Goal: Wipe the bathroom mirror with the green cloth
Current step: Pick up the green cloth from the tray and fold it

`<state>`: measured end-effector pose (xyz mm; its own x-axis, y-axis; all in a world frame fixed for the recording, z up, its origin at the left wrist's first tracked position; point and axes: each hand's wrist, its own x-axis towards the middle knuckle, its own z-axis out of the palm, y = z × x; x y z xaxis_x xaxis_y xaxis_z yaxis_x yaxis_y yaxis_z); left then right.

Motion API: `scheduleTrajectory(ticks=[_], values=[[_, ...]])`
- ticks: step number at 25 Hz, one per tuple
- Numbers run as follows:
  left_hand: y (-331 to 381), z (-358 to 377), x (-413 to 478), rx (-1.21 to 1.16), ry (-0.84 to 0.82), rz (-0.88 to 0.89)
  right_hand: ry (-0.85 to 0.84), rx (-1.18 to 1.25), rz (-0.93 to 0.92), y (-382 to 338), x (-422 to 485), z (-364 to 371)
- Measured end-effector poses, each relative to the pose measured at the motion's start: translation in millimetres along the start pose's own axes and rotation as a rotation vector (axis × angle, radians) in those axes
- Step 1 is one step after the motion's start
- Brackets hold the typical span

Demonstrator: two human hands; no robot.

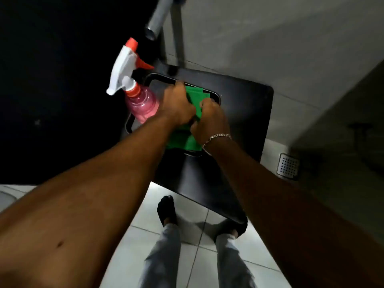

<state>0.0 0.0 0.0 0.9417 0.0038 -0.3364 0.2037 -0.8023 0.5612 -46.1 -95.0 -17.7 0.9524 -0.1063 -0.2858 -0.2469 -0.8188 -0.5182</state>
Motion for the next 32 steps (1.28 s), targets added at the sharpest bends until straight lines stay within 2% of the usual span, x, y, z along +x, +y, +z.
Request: scheduleTrajectory(ticks=[4,7,11,14,17,21,27,32], values=[[3.0,25.4,33.1,0.007,-0.086,-0.256,-0.009,-0.027,0.043,17.0,1.8,20.0],[0.5,36.3,51.4,0.043,-0.066,-0.323,0.016,0.033,0.026,25.1,6.4,29.5],[-2.0,32.6,65.4,-0.032,-0.029,-0.357,0.082,0.161,0.088,27.7,12.7,32.8],[-0.3,26.9,57.6,-0.115,-0.040,-0.307,0.135,0.300,0.135,30.1,8.5,24.8],[18.3,13.0,44.2,-0.333,-0.101,-0.264,0.227,0.378,0.131,27.9,0.6,6.4],[59.5,-18.8,29.5,-0.462,-0.167,-0.100,0.355,0.413,0.069,19.7,-9.1,-38.1],[160.2,-104.4,-22.8,-0.585,-0.201,0.153,0.625,0.442,-0.110,-9.9,-40.1,-148.2],[279.9,-195.6,-88.2,-0.710,-0.237,0.454,0.857,0.505,-0.252,-43.9,-77.8,-279.5]])
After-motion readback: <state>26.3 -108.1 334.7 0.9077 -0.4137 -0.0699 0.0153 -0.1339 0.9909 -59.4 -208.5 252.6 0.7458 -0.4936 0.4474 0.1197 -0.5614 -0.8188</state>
